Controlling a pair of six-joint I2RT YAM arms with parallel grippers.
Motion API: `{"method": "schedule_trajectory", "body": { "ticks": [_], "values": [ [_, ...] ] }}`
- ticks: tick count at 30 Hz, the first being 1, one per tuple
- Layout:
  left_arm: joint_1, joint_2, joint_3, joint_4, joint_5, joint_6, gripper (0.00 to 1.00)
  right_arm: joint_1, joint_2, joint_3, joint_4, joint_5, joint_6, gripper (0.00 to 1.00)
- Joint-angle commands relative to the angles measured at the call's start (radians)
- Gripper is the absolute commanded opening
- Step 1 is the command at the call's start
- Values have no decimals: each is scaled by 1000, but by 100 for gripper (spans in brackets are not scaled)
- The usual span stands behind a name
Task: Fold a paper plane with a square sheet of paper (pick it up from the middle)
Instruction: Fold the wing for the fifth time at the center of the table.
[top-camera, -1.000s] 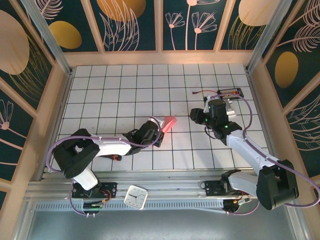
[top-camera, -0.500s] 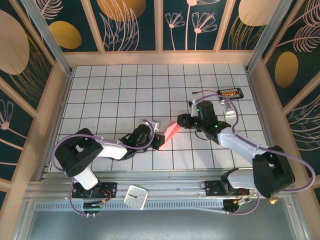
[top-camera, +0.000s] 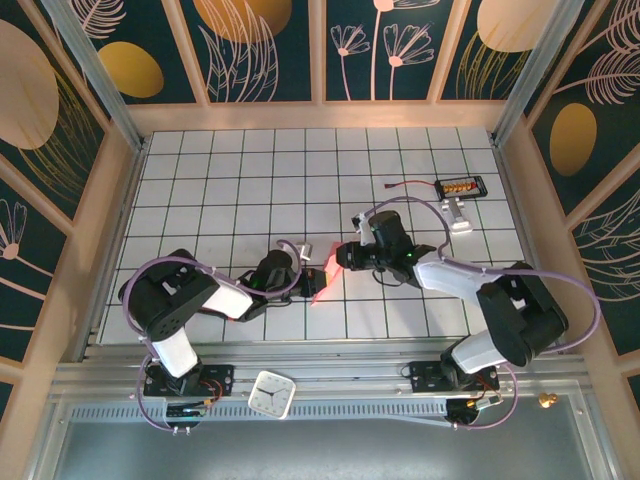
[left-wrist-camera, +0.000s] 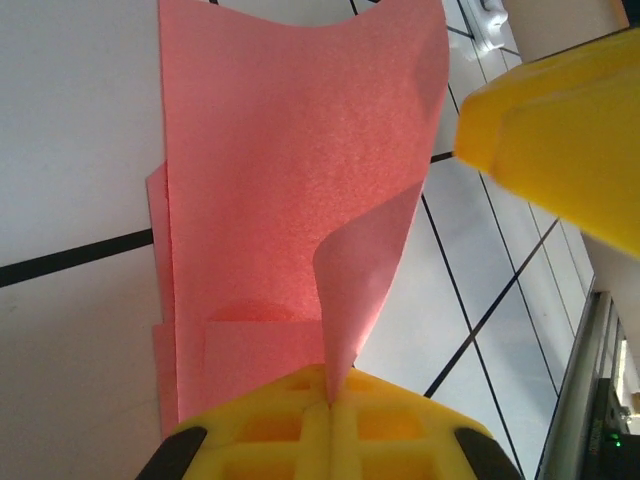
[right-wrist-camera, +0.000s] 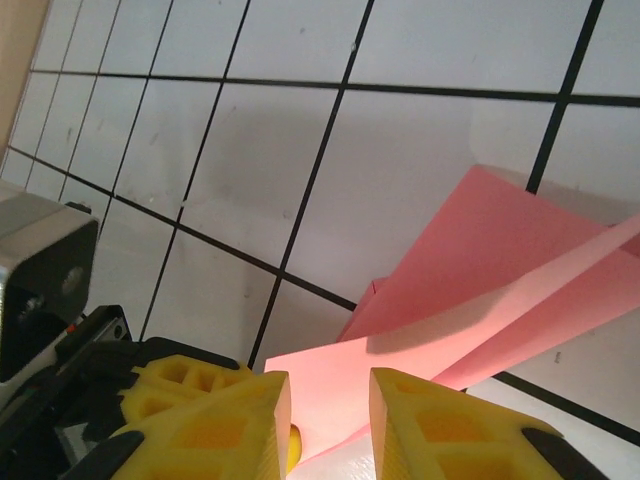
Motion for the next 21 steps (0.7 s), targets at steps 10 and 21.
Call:
{"method": "schedule_trajectory", "body": {
  "ticks": [10, 21],
  "values": [
    [28, 67, -35, 169, 86, -139, 0, 14, 71, 58, 50, -46, -35, 25],
    [43, 128, -35, 265, 145, -260, 0, 14, 127, 71, 64, -54, -49, 24]
  ]
}}
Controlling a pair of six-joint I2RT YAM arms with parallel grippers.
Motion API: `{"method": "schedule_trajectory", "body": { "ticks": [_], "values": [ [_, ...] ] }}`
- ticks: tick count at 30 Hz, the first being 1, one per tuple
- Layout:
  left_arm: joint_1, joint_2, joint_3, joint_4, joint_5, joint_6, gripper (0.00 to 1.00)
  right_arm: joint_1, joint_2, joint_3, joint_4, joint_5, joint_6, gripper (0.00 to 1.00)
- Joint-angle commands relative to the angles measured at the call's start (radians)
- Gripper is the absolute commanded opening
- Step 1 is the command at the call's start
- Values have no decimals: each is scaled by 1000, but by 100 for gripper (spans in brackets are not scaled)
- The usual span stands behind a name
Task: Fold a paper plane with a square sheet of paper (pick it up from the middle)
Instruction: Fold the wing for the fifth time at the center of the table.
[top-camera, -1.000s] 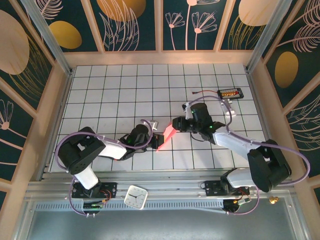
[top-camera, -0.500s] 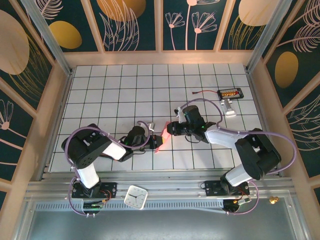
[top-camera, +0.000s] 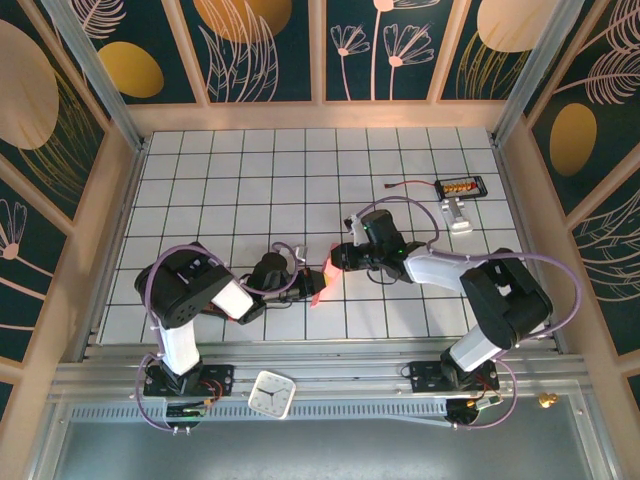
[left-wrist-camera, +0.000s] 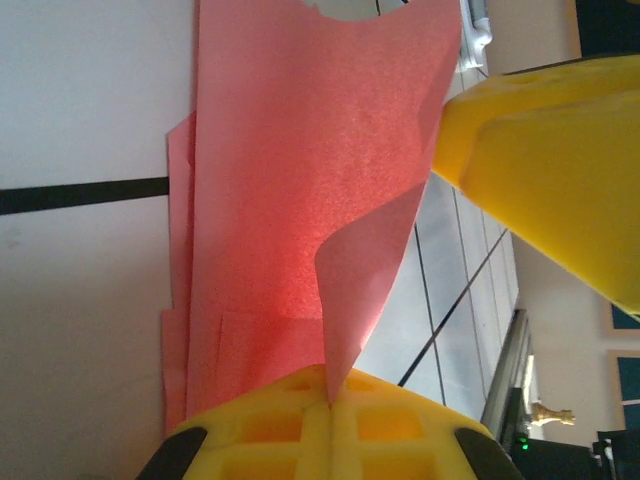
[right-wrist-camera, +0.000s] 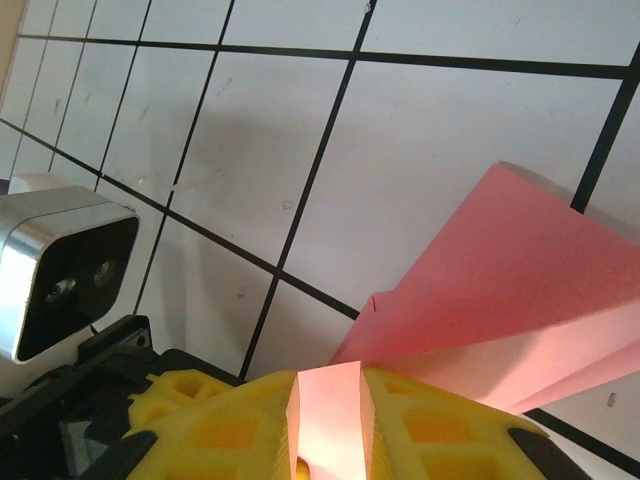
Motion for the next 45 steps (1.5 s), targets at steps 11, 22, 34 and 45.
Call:
{"method": "schedule_trajectory", "body": {
  "ticks": [11, 22, 34, 45],
  "values": [
    [16, 58, -2, 131, 60, -142, 0, -1, 81, 47, 45, 0, -47, 22],
    [26, 109, -4, 178, 84, -246, 0, -15, 132, 51, 65, 6, -59, 22],
    [27, 119, -7, 120, 72, -265, 0, -36, 178, 59, 70, 12, -71, 23],
    [27, 112, -5, 49, 56, -255, 0, -41, 228, 68, 28, 68, -86, 23]
  ]
}}
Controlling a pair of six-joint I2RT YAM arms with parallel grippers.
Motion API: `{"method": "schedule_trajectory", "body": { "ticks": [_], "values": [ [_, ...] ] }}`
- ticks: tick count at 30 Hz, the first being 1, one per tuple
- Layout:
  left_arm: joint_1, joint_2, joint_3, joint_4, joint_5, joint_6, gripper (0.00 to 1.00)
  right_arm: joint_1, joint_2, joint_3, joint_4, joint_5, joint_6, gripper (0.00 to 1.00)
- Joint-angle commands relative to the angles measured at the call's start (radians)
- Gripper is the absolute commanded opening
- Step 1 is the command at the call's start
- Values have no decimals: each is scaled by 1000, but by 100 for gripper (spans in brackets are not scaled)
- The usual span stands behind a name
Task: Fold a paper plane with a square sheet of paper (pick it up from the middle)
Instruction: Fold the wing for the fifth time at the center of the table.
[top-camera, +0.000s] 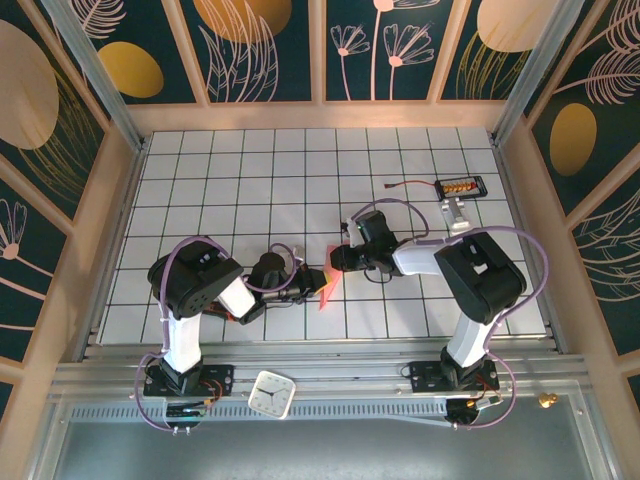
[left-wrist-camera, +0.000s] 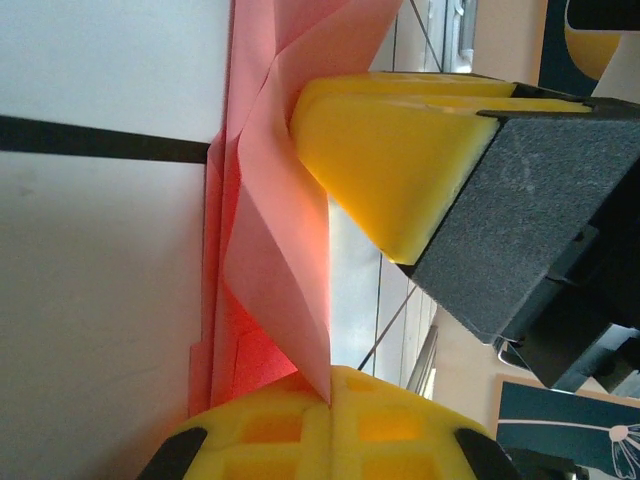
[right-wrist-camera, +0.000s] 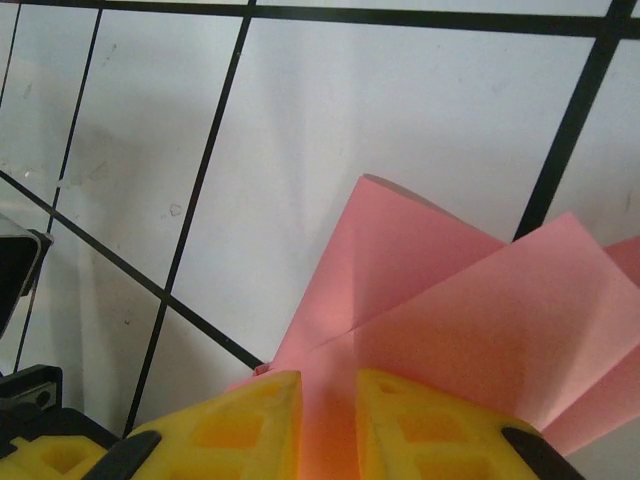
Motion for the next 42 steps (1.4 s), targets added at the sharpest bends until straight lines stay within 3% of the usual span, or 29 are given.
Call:
{"method": "schedule_trajectory", "body": {
  "ticks": [1, 7, 16, 19, 21, 24, 28, 34, 42],
  "values": [
    [4, 18, -8, -101, -19, 17, 0, -13, 40, 20, -24, 65, -33, 23],
    [5, -30, -5, -212, -38, 61, 4, -12, 62, 31, -57, 75, -32, 23],
    [4, -225, 5, -479, -95, 183, 30, -12, 64, 32, -79, 73, -37, 22],
    [3, -319, 31, -595, -114, 237, 33, -12, 64, 33, -80, 75, -38, 22],
    [1, -362, 38, -621, -115, 249, 31, -13, 64, 36, -83, 73, -39, 22],
    [-18, -402, 62, -636, -97, 271, 18, -13, 64, 37, -86, 75, -39, 22],
    [-67, -348, 130, -544, -11, 274, 6, -12, 60, 34, -86, 75, -42, 22],
    [-82, -241, 197, -592, -16, 283, 3, -13, 63, 32, -85, 75, -41, 22],
    [-63, -191, 162, -589, -28, 272, 1, -15, 60, 33, -86, 73, -42, 22]
  ]
}}
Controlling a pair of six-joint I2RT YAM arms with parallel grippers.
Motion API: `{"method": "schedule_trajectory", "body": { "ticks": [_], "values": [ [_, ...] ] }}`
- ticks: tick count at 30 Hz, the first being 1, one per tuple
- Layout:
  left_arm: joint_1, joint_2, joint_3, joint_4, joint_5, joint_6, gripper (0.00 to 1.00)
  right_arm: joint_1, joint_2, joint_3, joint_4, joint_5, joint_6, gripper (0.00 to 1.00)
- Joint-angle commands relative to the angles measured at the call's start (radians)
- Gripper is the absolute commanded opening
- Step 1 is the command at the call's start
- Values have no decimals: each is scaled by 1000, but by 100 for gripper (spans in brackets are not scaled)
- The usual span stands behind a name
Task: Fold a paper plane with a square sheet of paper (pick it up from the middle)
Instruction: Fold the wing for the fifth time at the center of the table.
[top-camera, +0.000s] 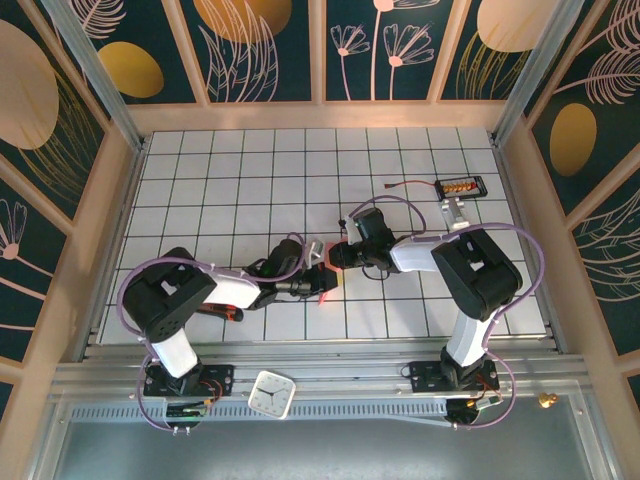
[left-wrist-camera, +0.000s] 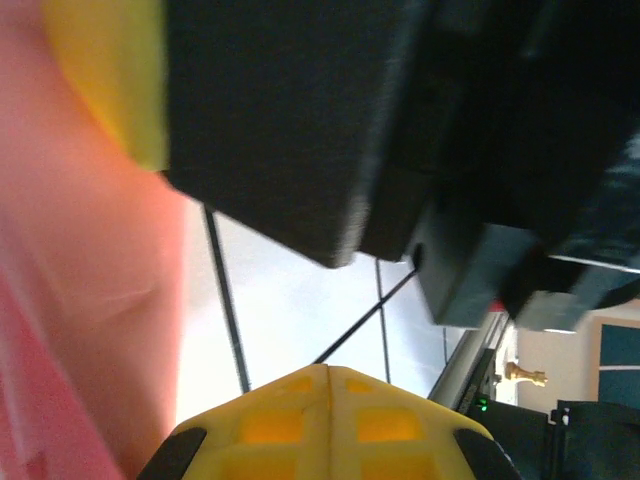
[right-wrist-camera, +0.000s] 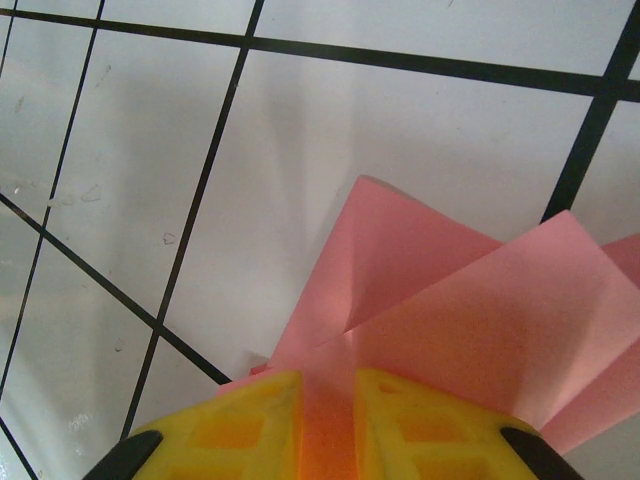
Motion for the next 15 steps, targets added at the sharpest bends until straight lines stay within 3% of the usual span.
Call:
{"method": "schedule_trajectory", "body": {
  "ticks": [1, 15],
  "values": [
    [10, 23, -14, -13, 0, 12, 1, -15, 36, 1, -78, 57, -21, 22],
    [23, 46, -46, 9, 16, 3, 0, -14, 36, 2, -82, 59, -22, 23]
  ]
}}
